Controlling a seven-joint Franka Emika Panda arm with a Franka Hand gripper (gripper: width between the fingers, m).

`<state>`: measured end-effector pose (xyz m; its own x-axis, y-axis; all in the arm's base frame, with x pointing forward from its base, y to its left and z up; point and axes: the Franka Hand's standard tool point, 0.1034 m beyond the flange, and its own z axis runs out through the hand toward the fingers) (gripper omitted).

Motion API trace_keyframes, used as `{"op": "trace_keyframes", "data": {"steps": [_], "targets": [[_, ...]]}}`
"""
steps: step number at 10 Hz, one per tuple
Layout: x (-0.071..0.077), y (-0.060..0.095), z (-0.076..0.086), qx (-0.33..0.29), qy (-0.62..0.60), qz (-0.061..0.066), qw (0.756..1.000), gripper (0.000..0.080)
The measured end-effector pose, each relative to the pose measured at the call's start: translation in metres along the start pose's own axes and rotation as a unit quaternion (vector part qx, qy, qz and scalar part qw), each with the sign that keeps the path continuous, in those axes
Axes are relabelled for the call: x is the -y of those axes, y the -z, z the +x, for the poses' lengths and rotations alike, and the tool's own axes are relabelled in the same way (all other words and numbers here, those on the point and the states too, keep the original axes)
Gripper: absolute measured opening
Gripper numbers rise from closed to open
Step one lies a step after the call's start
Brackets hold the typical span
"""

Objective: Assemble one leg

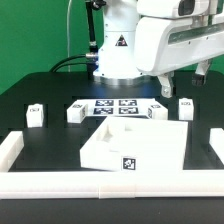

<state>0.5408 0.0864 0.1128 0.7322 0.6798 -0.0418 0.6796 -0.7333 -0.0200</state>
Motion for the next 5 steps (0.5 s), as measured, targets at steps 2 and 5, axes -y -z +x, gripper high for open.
{"op": "trace_keyframes", "data": {"steps": [2,5], "targets": [[0.0000,0.0000,0.0000,0.000,0.000,0.000,1.000,0.0650],[0.0001,-0.0008,-0.0002,0.000,0.000,0.001,1.000,0.0650]]}}
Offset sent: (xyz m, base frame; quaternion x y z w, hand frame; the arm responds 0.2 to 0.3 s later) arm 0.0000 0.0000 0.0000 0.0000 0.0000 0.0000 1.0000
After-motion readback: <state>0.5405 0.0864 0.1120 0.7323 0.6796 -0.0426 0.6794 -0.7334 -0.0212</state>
